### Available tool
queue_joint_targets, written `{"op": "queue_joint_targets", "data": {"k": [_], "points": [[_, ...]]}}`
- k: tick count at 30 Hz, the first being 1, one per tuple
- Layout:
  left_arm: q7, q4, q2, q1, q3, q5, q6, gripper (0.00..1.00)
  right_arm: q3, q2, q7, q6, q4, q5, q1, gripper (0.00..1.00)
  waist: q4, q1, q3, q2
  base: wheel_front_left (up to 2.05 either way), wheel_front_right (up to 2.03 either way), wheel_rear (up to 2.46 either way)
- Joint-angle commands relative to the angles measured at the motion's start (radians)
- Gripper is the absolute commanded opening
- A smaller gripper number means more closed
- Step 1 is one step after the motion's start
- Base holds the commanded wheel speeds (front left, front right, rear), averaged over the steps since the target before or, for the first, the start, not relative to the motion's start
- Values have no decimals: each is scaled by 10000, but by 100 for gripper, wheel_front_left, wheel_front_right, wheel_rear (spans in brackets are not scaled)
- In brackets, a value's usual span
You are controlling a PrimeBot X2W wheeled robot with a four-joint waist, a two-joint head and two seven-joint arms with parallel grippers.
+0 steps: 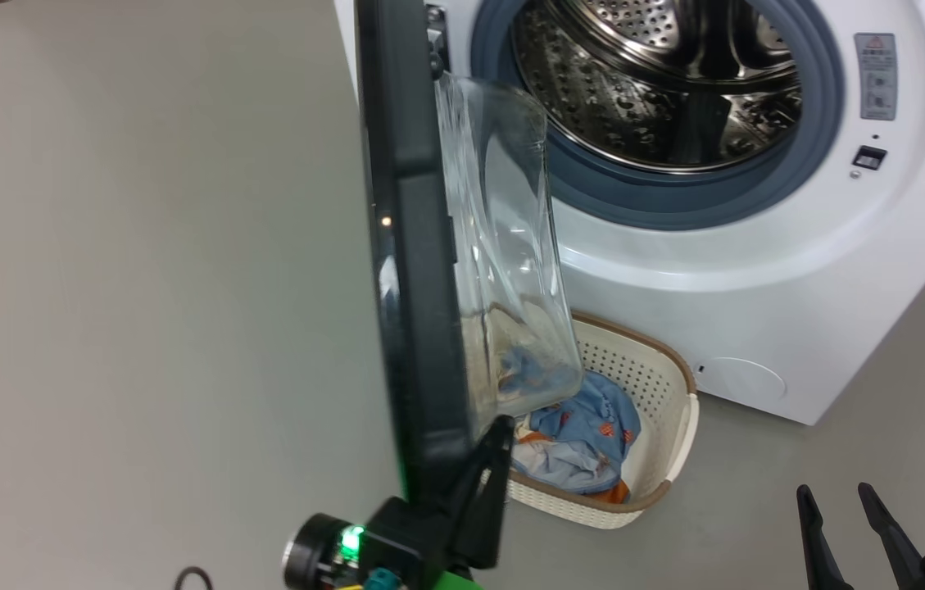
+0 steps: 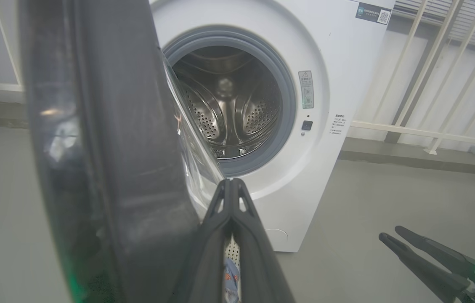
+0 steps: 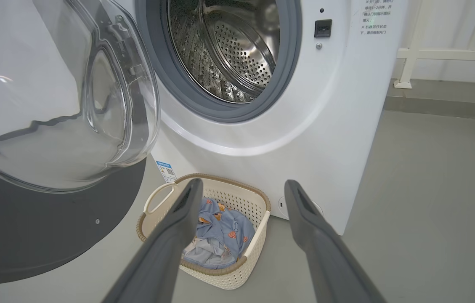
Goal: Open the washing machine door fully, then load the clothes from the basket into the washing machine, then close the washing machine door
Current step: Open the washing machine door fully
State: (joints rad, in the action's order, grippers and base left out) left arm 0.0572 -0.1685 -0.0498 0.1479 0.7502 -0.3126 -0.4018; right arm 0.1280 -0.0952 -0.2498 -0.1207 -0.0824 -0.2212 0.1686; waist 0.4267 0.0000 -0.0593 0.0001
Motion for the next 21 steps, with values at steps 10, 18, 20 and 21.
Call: {"op": "queue_joint_targets", "data": {"k": [10, 18, 20, 21], "points": [[143, -310, -950, 196, -2126, -28, -994, 0, -362, -292, -120, -100, 242, -59, -162, 100, 555, 0, -106, -1, 0, 0, 0], [961, 1394, -1185, 829, -4061, -544, -1631, 0, -338, -478, -120, -100, 347, -143, -261, 100, 356, 0, -390, -1, 0, 0, 0], [1450, 2359, -1161, 1385, -4830, -713, -1897, 0, -365, -565, -120, -100, 392, -175, -273, 100, 121, 0, -580, -1, 0, 0, 0], [1556, 2595, -1131, 1536, -5058, -809, -1943, 0, -370, -592, -120, -100, 402, -181, -263, 100, 62, 0, -640, -1, 0, 0, 0]]}}
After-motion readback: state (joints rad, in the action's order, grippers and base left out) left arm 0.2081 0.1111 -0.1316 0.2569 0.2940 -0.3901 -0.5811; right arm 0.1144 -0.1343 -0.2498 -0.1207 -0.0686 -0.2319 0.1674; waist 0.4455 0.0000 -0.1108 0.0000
